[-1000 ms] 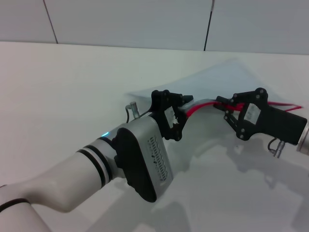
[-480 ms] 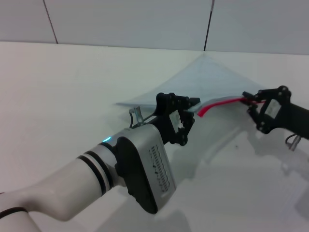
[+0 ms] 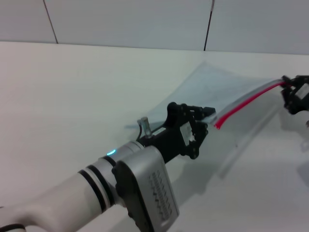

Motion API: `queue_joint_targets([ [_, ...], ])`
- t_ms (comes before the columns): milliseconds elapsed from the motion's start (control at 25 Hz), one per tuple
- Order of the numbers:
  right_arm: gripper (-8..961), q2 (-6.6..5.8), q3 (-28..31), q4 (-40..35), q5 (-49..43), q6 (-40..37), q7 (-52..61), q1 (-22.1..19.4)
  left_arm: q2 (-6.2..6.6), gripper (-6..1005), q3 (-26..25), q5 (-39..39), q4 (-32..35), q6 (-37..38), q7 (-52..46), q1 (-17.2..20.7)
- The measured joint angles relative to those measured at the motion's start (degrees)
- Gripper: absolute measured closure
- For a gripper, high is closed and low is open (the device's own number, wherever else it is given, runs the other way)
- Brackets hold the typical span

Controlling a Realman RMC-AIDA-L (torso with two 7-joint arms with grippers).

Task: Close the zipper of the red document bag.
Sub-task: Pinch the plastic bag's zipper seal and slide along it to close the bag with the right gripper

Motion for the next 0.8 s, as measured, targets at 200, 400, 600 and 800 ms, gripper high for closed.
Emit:
queue_joint_targets([
  [200,883,0.03,0.0,-0.1,7.6,-4.6,0.0,0.3,0.37,945,1.3,-0.1,0.0,-1.9,0.6,0.3],
  [400,883,-0.08,0.0,-0.2,15.1,-7.4,0.0,0.6,0.10,945,1.7,-0.1,-1.7,-6.1,2.0,1.2],
  [600,796,-0.09,0.0,0.6,24.8,-6.2,0.1,0.1,-1.06,966,2.1,-2.6,-6.4,-15.3,3.8,1.3],
  [800,606,-0.08,0.0,3.3,30.6,0.9,0.2,-1.7,-1.62,955,1.9,-9.0,-8.9,-18.8,4.2,-0.1],
])
